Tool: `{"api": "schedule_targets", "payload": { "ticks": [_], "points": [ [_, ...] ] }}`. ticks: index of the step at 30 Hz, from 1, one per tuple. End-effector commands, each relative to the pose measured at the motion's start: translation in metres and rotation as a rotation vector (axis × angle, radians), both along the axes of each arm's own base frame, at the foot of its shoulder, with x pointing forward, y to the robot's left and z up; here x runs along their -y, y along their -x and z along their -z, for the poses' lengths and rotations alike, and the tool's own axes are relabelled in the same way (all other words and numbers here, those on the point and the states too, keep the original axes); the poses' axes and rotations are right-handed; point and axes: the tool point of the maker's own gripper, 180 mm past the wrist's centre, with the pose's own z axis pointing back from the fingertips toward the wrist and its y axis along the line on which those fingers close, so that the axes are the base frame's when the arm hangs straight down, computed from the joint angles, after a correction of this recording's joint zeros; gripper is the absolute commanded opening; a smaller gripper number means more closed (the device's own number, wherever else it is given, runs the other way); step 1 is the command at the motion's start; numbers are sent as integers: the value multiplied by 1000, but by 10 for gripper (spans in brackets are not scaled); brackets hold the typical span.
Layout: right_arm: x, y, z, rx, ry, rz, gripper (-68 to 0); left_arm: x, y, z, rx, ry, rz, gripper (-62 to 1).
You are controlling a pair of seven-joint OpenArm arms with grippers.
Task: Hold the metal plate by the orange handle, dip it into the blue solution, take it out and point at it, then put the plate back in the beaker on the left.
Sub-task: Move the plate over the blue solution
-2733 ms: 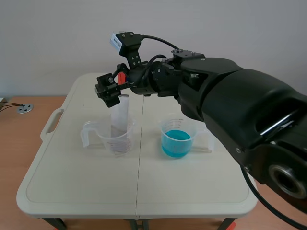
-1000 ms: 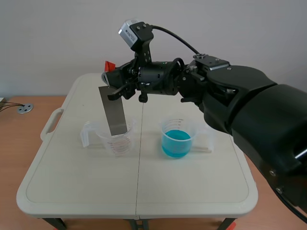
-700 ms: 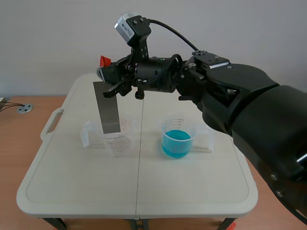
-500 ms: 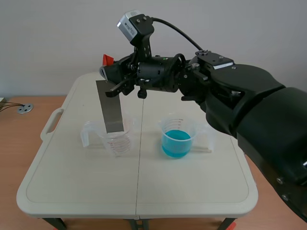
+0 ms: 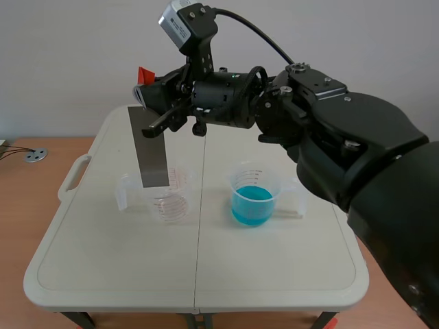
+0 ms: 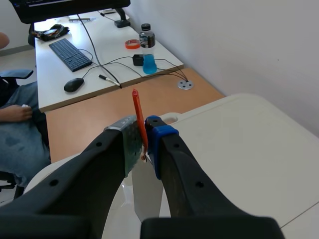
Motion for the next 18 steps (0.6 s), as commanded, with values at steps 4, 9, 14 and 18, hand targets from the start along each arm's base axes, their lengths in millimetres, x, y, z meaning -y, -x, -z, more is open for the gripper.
{"api": "schedule_targets", "payload": {
  "ticks": [4, 9, 14, 18],
  "points": [
    [6, 0, -36, 89, -42, 14, -662, 5, 0, -2, 5, 16, -2, -591],
    [18, 5, -52, 138, -42, 38, -662, 5, -1, -2, 6, 16, -2, -591],
    [31, 8, -68, 186, -36, 66, -662, 5, -2, -3, 12, 18, -2, -591],
    [42, 11, -78, 217, -24, 90, -662, 4, -10, -2, 26, 12, 2, -591]
  ]
}}
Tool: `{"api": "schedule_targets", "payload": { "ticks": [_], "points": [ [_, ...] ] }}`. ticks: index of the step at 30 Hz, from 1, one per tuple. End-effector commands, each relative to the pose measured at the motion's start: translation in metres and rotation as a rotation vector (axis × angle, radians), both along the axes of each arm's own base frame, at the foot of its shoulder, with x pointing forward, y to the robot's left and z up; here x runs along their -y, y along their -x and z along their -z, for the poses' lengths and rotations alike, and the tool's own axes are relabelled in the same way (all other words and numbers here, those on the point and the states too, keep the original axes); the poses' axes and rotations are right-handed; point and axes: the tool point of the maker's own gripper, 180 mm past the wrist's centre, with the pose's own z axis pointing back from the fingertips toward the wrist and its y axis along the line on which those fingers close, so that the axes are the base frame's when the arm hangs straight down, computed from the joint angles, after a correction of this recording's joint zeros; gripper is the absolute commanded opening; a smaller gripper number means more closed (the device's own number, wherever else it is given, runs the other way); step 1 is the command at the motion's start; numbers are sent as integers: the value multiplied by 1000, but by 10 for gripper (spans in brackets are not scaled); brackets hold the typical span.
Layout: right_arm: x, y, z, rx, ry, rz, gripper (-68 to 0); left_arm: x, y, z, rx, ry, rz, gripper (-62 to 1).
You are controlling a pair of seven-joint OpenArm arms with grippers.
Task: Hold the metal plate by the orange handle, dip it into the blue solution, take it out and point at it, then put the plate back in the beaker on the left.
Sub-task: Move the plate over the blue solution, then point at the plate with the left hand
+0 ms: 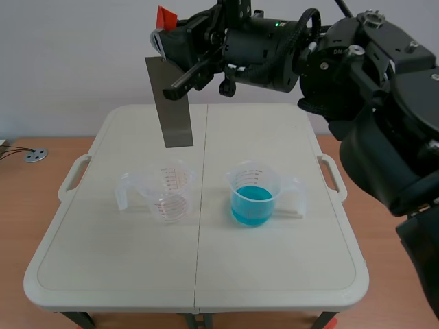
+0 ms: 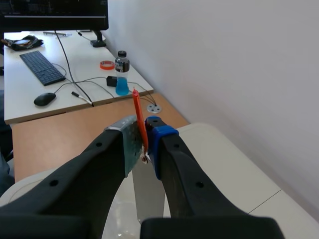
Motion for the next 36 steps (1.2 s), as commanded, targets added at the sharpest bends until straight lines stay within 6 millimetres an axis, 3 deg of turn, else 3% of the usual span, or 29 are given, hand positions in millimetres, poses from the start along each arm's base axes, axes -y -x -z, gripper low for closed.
{"api": "schedule_targets", "payload": {
  "ticks": [1, 7, 23, 36],
  "points": [
    [6, 0, -14, 38, -15, 7, -662, 4, -10, -2, 28, 12, 4, -591],
    [29, 2, -22, 71, -1, 57, -662, 6, -41, -9, 100, 12, 52, -591],
    [97, 7, -21, 42, 11, 125, -662, 36, -166, -70, 427, 102, 203, -591],
    [125, 12, -25, 16, 30, 107, -662, 95, -242, -121, 646, 231, 419, -591]
  ]
}}
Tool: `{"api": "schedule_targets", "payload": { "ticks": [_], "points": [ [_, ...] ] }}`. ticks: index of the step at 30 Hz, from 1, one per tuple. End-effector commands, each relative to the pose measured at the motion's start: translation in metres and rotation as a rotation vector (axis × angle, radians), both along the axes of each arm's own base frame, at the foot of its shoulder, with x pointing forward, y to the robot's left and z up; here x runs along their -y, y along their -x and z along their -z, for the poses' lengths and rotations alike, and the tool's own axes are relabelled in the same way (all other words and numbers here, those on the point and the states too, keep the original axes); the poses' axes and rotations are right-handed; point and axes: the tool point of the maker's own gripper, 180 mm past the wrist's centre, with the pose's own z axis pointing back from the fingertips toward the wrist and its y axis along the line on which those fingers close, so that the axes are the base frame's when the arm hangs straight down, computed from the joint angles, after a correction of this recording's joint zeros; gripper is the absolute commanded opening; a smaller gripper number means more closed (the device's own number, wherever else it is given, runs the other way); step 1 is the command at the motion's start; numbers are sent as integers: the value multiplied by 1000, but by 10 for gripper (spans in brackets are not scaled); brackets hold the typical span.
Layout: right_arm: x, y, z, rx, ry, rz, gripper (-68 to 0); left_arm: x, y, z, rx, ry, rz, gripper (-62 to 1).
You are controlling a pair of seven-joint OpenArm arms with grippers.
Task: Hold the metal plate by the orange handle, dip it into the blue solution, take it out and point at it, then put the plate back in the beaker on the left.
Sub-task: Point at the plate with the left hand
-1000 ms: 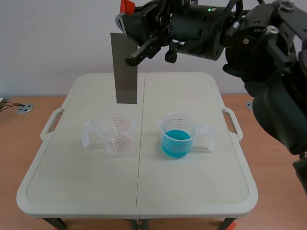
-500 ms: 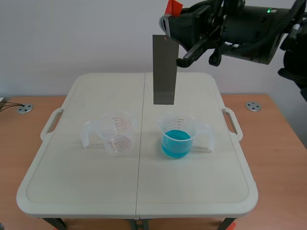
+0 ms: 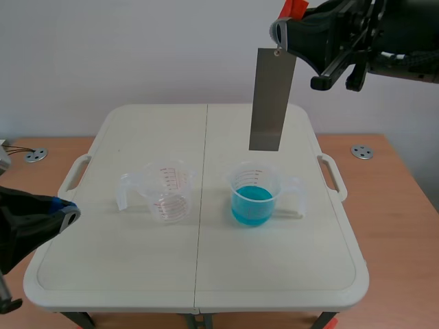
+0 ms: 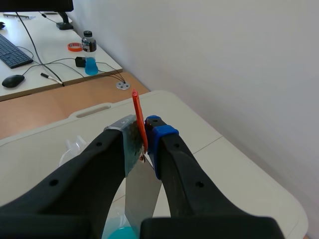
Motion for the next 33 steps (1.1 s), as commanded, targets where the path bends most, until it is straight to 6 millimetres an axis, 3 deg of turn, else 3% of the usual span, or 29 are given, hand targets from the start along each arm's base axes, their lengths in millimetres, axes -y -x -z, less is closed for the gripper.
{"api": "schedule_targets", "payload": {
  "ticks": [1, 10, 20, 33],
  "points": [
    [0, 3, -15, 40, -26, -16, -662, 11, -6, -7, 24, 24, 22, -591],
    [1, 4, -12, 33, -22, -15, -662, 77, -29, -17, 77, 71, 176, -591],
    [1, 4, -12, 33, -23, -16, -662, 141, -45, -12, 128, 54, 301, -591],
    [1, 4, -12, 33, -22, -16, -662, 185, -73, -14, 173, 78, 323, -591]
  ]
}}
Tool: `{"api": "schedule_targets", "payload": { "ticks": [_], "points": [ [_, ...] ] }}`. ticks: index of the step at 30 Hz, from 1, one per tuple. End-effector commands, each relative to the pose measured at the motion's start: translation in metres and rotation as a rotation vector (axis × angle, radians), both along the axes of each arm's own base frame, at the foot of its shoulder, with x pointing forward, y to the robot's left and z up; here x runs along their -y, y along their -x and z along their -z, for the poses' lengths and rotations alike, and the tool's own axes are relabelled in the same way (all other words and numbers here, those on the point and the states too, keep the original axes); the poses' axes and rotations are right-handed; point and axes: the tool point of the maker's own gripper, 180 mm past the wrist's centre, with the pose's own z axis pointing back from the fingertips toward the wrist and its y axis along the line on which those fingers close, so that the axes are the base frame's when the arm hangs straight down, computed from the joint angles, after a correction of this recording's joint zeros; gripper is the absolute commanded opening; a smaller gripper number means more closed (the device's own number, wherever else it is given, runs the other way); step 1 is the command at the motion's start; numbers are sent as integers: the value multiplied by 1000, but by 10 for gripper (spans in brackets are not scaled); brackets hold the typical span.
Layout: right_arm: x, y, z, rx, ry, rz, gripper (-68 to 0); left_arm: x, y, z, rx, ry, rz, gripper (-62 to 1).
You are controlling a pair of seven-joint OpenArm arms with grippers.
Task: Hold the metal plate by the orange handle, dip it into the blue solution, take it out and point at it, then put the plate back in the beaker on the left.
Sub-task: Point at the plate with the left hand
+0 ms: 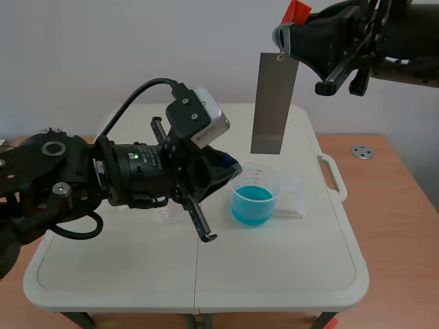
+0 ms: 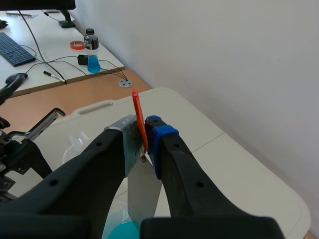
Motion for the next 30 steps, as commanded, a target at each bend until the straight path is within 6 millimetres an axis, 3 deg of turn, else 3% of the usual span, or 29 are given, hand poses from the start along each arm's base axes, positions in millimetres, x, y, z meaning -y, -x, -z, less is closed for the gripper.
{"api": "schedule_targets", "payload": {
  "ticks": [1, 8, 30],
  "points": [
    [-1, 1, -17, 44, -25, -13, -662, 7, -8, -13, 31, 34, -5, -591],
    [-1, 1, -17, 44, -25, -13, -662, 15, -24, -9, 60, 26, -53, -591],
    [-1, 1, -17, 45, -26, -13, -662, 22, -24, -11, 60, 41, -53, -591]
  ]
}}
